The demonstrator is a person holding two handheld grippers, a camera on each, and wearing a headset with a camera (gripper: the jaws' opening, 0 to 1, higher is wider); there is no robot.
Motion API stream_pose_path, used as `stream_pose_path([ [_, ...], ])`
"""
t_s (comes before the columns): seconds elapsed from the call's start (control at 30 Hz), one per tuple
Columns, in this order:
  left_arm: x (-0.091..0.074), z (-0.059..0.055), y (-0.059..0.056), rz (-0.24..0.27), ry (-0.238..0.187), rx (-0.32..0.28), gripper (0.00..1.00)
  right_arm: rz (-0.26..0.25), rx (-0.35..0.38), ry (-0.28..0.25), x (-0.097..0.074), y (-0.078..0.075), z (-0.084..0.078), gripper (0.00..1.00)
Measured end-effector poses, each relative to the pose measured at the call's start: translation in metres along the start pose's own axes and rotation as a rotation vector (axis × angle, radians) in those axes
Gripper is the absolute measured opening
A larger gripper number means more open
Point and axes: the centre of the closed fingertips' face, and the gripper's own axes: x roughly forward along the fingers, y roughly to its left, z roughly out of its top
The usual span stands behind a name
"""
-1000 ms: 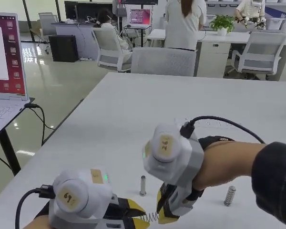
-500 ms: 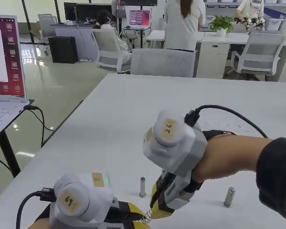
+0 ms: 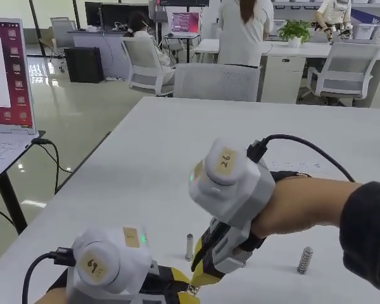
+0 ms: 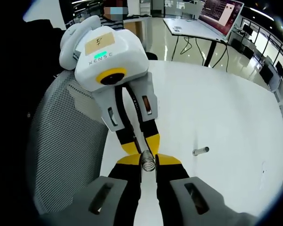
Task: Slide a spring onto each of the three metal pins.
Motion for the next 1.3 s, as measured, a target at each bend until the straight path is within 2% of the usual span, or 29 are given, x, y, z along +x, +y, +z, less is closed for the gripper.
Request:
stream_pose_path([
  [0.3, -0.001, 0.000, 0.002, 0.006, 0.001, 0.001, 0.02, 0.016, 0.002, -0.010, 0.001, 0.002, 0.000, 0.18],
  [0.63, -0.001, 0.003, 0.001, 0.003, -0.015, 0.001, 0.02, 0.023, 0.001, 0.018, 0.008, 0.004, -0.011, 0.16],
  [1.3, 0.000, 0.006, -0.002, -0.007, -0.029, -0.011, 0.02, 0.026, 0.002, 0.046, 0.011, 0.005, -0.013, 0.08],
])
